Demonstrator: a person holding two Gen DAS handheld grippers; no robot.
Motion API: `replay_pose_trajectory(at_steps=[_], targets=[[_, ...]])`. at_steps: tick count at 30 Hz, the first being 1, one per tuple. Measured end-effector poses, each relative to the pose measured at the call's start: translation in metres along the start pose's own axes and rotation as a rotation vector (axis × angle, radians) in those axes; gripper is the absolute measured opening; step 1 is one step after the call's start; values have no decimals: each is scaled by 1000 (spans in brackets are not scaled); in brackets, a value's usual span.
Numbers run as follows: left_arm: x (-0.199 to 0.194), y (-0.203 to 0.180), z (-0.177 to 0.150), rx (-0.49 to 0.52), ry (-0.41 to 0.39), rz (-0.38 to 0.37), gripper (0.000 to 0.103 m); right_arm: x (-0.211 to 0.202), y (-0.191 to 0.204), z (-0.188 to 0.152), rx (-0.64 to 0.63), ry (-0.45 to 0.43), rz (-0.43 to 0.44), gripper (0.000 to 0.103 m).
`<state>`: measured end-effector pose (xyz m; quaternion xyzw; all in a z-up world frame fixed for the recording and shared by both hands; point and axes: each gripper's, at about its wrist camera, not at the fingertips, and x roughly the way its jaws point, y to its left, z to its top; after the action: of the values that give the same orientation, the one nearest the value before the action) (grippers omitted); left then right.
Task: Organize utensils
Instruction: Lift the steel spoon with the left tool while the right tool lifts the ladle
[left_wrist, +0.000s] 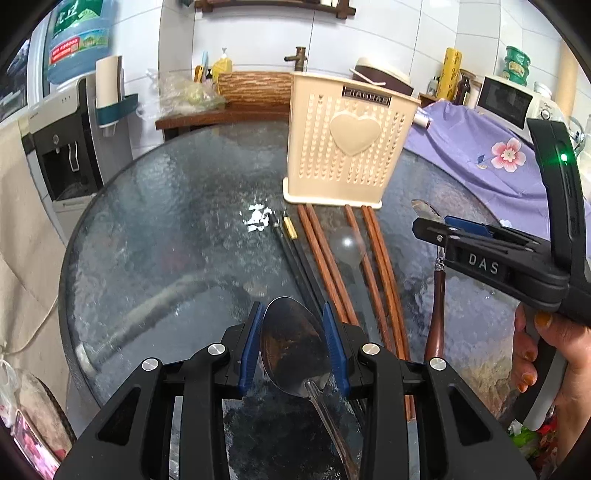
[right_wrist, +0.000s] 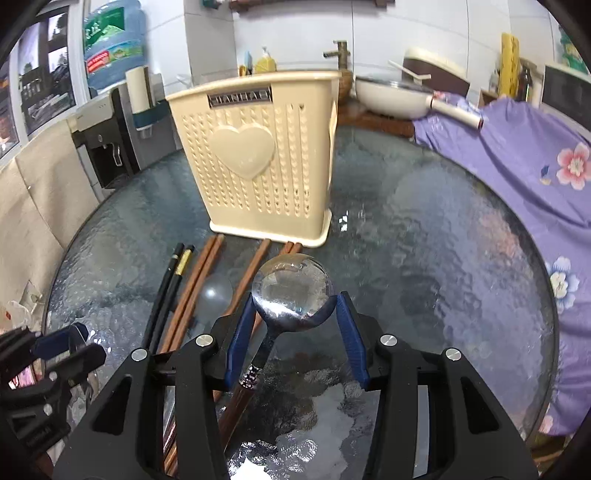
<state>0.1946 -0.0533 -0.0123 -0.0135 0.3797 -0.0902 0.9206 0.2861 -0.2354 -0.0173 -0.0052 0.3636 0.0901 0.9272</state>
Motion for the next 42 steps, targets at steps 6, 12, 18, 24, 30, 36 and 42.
replay_pose_trajectory(at_steps=[6, 12, 18, 24, 30, 36, 42], targets=[[-14, -2, 9, 13, -51, 0, 32, -16, 1, 2, -23, -52, -1, 46], [-25, -1, 15, 16, -86, -1, 32, -28, 3, 2, -48, -84, -6, 46], [-36, 0, 21, 19, -124, 6, 32, -40, 4, 2, -65, -106, -11, 46], [-46, 2, 27, 20, -161, 12, 31, -49, 6, 2, -85, -123, -17, 46], [-50, 5, 30, 16, -181, 17, 31, -58, 9, 2, -102, -138, -21, 46], [-51, 7, 33, 12, -185, 9, 31, -61, 9, 4, -107, -143, -20, 46], [-52, 7, 35, 12, -192, 8, 31, -61, 10, 4, -107, -143, -21, 46]])
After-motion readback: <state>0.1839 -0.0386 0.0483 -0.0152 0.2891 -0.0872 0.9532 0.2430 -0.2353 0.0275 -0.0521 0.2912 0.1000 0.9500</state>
